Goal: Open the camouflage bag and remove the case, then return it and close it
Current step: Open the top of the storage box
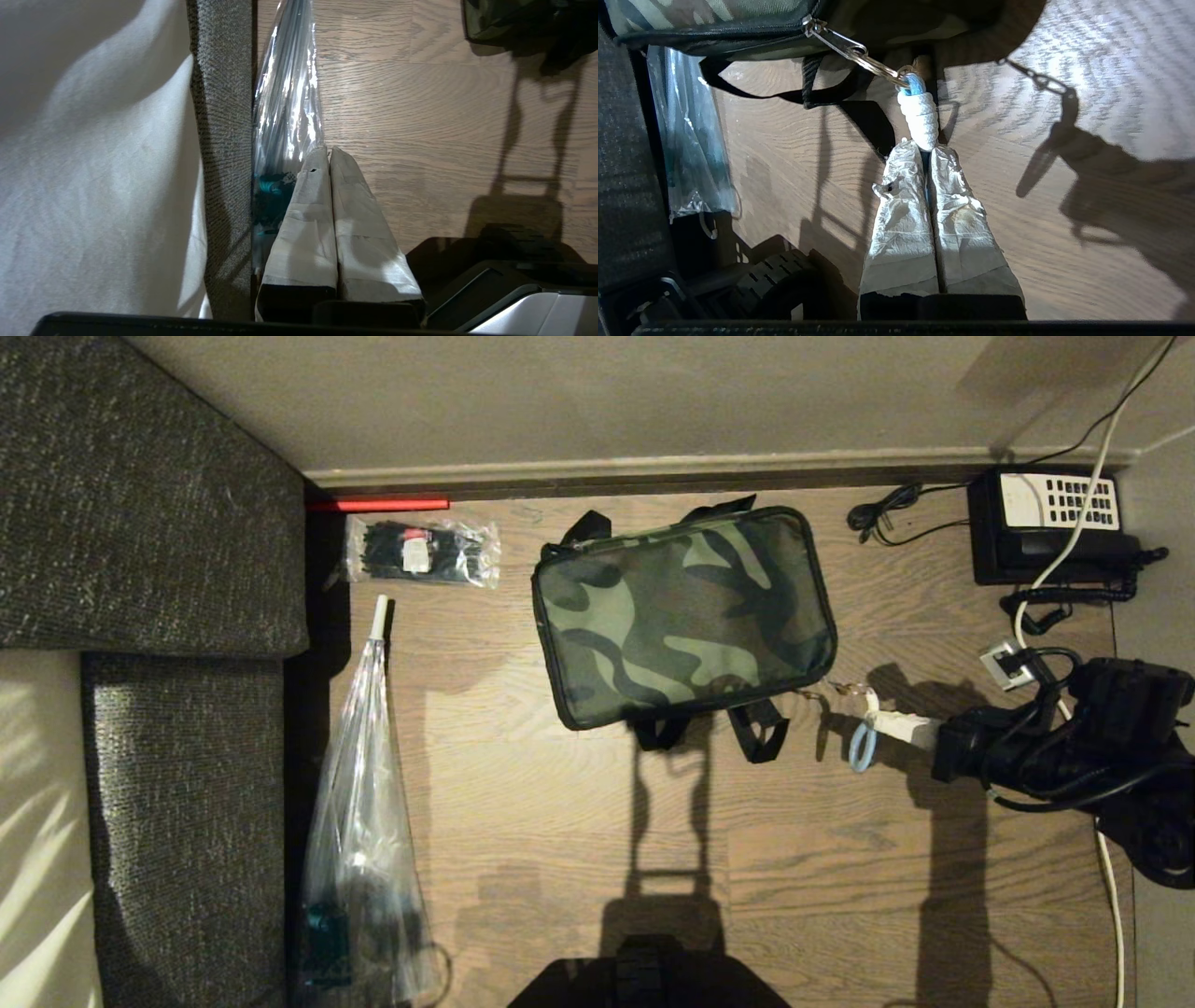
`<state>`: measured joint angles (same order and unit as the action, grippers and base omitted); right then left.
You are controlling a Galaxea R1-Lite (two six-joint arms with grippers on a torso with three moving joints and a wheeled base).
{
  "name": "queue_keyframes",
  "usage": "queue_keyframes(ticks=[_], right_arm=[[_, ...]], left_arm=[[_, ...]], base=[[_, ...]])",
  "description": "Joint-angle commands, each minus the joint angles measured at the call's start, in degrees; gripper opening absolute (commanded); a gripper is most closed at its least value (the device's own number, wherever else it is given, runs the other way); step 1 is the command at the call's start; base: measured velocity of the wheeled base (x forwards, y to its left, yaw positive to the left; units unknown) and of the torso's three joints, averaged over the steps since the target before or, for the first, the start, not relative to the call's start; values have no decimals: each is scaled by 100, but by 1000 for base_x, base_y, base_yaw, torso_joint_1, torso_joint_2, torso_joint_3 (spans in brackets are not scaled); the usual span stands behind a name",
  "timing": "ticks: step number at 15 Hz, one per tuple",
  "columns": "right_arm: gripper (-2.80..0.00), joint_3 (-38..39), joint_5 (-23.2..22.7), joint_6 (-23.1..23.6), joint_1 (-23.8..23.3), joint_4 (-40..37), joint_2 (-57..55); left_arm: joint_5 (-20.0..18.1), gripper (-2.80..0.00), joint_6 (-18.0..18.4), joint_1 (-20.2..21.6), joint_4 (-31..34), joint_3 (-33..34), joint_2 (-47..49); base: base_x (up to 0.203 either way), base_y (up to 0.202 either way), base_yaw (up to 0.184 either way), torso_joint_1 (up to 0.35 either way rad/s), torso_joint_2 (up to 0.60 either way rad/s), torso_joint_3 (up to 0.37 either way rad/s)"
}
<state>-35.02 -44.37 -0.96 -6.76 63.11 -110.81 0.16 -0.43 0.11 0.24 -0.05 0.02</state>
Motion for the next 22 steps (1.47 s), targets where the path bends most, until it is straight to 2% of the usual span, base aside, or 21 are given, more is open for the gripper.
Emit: queue_keyframes(ticks=[1, 11, 15, 17, 18, 22], right_arm=[[-280, -114, -124, 28, -139, 20, -92], [-280, -663, -111, -62, -185, -249, -204], [-280, -919, -103, -91, -179, -595, -158], [-280, -1110, -75, -86, -184, -1030, -139], [-280, -1214, -73, -159, -192, -1126, -125], [-280, -1637, 113, -928, -186, -1204, -97]], left_arm=[[2, -280, -1, 1, 2, -1, -2], [2, -280, -1, 7, 2, -1, -2], [2, -280, -1, 6, 2, 1, -2], [2, -280, -1, 2, 2, 2, -2], [2, -280, -1, 6, 2, 1, -2], [2, -280, -1, 7, 2, 5, -2]], base=[[0, 0, 0, 0, 0, 0], [0, 0, 0, 0, 0, 0], [0, 0, 0, 0, 0, 0], [0, 0, 0, 0, 0, 0], [0, 0, 0, 0, 0, 0], [0, 0, 0, 0, 0, 0]])
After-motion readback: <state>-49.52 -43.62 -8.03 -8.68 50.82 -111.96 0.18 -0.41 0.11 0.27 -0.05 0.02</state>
